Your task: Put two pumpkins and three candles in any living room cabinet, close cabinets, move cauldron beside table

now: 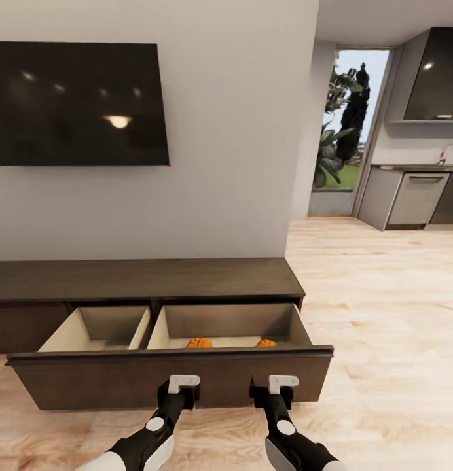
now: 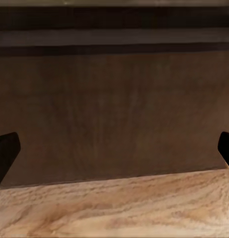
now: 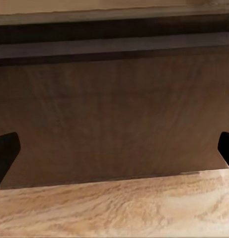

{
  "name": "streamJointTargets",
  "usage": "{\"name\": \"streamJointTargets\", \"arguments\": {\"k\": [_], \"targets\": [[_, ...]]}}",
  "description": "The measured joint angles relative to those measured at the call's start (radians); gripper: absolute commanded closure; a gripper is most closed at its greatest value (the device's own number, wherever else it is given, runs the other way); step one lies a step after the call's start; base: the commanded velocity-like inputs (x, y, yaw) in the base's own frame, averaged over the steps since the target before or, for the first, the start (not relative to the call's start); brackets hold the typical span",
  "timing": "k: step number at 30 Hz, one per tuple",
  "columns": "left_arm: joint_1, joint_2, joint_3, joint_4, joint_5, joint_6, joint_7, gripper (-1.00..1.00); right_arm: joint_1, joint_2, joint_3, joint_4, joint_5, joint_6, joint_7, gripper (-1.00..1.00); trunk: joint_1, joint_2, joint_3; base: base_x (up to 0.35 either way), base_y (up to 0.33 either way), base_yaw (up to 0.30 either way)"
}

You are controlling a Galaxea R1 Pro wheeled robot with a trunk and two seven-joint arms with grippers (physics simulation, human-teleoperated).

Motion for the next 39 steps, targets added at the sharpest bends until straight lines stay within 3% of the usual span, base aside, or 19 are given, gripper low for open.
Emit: {"name": "streamJointTargets", "arguments": {"k": [10, 21, 35, 39], "targets": [[0.000, 0.000, 0.000, -0.001, 0.003, -0.003, 0.001, -1.00, 0.000, 0.000, 0.000, 0.000, 0.000, 0.001, 0.000, -1.00, 0.001, 0.000, 0.000, 0.109, 0.000, 0.000], [0.000, 0.000, 0.000, -0.001, 0.005, -0.002, 0.000, -1.00, 0.000, 0.000, 0.000, 0.002, 0.000, 0.001, 0.000, -1.00, 0.043, -0.076, -0.034, 0.004, 0.000, 0.000], [0.000, 0.000, 0.000, 0.000, 0.003, -0.003, 0.000, -1.00, 0.000, 0.000, 0.000, 0.002, 0.000, 0.002, 0.000, -1.00, 0.049, -0.080, -0.089, 0.000, 0.000, 0.000], [0.000, 0.000, 0.000, 0.000, 0.004, -0.003, 0.000, -1.00, 0.000, 0.000, 0.000, 0.002, 0.000, 0.002, 0.000, -1.00, 0.049, -0.080, -0.089, 0.000, 0.000, 0.000]]}}
